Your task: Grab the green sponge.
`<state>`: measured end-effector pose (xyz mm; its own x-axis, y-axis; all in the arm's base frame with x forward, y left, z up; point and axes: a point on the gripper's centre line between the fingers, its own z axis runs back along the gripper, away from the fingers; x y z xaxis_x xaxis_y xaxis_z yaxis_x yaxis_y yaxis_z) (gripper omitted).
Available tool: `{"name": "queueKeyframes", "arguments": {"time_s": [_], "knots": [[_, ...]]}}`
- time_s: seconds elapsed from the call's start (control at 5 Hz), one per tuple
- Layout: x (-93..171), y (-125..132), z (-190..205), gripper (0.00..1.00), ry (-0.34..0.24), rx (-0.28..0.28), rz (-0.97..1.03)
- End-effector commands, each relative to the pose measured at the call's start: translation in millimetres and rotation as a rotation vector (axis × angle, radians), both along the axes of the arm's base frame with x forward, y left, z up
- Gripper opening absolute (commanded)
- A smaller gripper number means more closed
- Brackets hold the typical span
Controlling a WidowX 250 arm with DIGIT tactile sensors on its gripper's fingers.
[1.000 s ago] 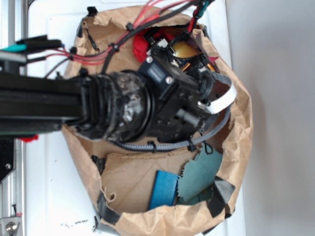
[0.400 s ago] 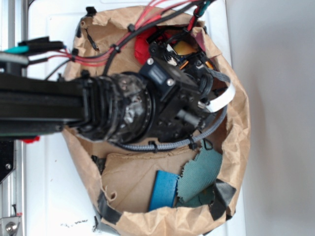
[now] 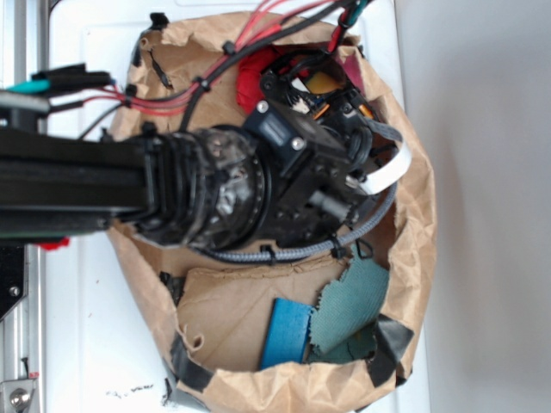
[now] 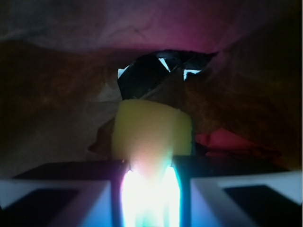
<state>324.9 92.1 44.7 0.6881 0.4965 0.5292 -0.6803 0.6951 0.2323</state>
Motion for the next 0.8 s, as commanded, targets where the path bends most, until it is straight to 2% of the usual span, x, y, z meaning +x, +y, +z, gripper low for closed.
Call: {"name": "queueKeyframes", "arguments": {"time_s": [0.0,0.4,0.6], "knots": [[-9.6,-1.8,20.9,0.0,-0.009,-0.022,-0.02],[-35.5,-11.4,51.8,0.0,-0.012,-0.107,-0.075],[-39.8,-10.0,57.5,0.0,-0.014,-0.12,-0.08]]}}
